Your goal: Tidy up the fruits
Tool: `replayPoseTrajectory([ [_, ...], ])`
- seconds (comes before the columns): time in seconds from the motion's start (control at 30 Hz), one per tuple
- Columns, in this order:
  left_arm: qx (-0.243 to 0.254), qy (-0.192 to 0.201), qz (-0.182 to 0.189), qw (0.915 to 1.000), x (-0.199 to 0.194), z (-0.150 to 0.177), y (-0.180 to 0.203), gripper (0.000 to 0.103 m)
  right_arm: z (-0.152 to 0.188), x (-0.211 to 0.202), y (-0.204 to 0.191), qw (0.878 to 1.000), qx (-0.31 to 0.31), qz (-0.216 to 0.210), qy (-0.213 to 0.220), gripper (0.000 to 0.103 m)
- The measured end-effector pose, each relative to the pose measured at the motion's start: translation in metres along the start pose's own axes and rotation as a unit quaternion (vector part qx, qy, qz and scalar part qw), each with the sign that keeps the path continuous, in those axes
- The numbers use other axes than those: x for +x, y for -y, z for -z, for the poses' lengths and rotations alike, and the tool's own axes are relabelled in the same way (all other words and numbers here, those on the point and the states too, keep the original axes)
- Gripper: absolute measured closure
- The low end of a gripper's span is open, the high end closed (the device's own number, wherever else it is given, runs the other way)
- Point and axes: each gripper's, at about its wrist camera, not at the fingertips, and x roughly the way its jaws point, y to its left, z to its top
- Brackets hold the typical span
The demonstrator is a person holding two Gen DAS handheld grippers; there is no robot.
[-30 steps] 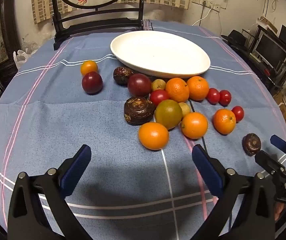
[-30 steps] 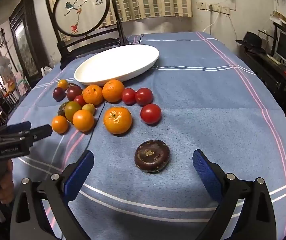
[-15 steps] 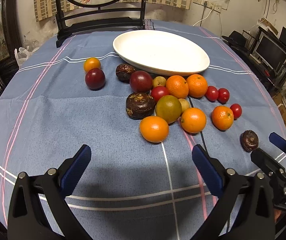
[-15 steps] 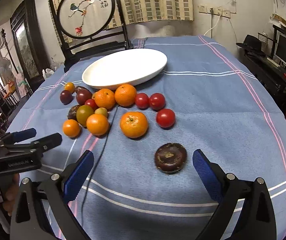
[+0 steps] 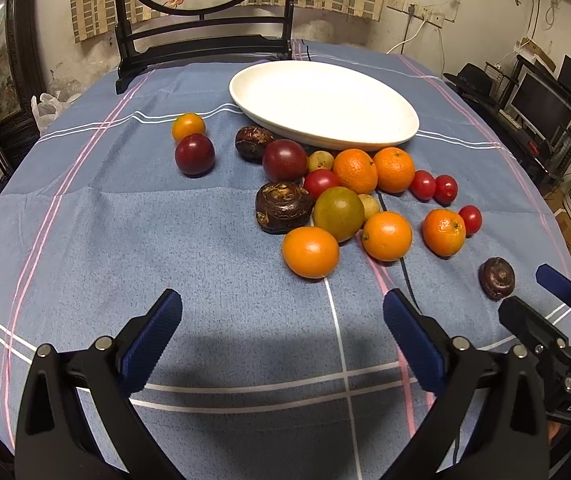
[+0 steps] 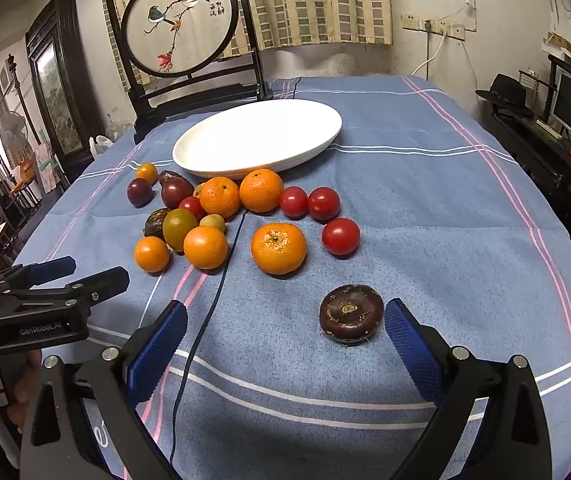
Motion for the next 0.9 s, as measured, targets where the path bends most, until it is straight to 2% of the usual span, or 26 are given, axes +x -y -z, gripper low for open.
replayPoseTrajectory([
  [0.9,0.003,-0.01,0.002,0.9999,0.0009,0.0037,0.0017,0.004,0.0039,0.0019,0.0052,1.0,0.009,-0.001,-0.005,0.004],
])
